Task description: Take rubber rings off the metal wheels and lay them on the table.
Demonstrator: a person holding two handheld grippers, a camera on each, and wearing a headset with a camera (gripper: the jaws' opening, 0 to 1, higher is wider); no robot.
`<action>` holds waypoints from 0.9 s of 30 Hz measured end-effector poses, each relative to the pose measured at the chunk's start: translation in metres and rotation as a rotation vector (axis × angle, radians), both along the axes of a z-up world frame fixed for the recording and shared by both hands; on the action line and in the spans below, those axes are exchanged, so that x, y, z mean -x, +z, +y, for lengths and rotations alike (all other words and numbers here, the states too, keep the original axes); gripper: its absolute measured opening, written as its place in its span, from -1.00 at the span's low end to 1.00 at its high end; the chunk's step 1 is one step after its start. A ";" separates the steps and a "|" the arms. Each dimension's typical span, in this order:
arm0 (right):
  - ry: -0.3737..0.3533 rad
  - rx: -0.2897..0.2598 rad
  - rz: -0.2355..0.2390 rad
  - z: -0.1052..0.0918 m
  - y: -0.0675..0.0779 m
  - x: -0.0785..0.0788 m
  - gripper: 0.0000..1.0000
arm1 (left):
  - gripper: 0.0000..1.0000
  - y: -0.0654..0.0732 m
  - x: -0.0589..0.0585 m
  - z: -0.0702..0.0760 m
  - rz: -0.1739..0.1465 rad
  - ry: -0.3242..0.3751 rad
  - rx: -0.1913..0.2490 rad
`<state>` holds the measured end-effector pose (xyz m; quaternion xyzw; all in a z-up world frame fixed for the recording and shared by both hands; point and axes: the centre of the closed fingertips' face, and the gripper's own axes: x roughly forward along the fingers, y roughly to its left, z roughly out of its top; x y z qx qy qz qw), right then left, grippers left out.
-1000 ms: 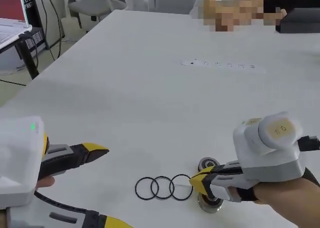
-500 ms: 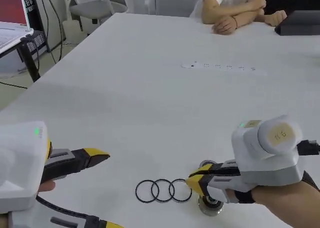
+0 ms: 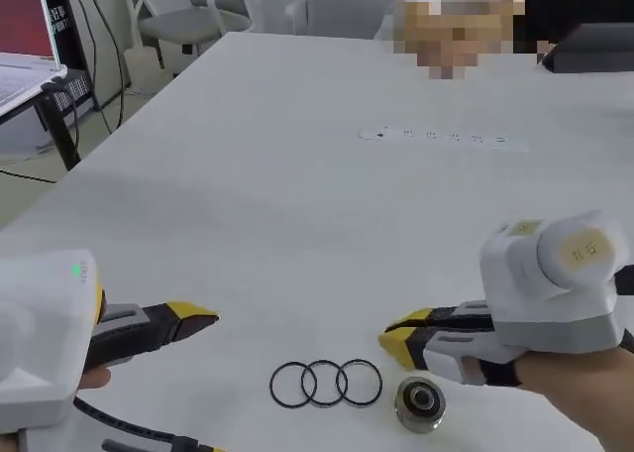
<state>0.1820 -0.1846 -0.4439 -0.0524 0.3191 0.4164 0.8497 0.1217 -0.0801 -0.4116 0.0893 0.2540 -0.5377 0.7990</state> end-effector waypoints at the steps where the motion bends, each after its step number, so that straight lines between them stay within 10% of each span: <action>1: -0.002 -0.003 -0.002 -0.001 0.001 -0.001 -0.91 | 0.82 0.000 0.000 0.000 0.000 0.001 0.001; 27: -0.140 -0.182 -0.065 -0.036 0.050 -0.025 -0.53 | 0.86 0.002 0.000 0.001 0.001 -0.005 0.004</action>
